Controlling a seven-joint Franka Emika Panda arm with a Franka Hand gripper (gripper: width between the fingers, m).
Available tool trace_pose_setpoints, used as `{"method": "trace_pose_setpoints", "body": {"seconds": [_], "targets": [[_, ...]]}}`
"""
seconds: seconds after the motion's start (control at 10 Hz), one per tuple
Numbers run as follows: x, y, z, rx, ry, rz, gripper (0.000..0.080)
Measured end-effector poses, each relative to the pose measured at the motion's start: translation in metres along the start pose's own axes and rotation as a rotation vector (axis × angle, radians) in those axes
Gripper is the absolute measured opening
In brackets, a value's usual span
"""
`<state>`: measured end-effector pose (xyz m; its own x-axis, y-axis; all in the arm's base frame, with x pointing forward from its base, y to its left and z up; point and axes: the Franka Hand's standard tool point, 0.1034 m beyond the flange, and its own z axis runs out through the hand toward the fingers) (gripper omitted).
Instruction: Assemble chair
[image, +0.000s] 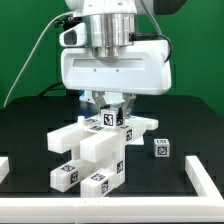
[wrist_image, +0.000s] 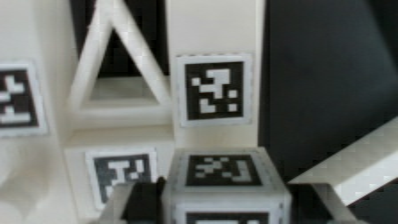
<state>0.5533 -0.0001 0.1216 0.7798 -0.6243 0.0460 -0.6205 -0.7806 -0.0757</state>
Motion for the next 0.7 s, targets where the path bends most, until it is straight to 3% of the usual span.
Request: {"method": "trace_pose_setpoints", "body": {"seconds": [0.4, 0.7], "targets": [[-0.0007, -0.0014, 0.0002, 0.009, -0.006, 0.284, 0.0284], [0.0016, -0.0024, 0.0007, 0.046, -0.036, 0.716, 0.0284]]}}
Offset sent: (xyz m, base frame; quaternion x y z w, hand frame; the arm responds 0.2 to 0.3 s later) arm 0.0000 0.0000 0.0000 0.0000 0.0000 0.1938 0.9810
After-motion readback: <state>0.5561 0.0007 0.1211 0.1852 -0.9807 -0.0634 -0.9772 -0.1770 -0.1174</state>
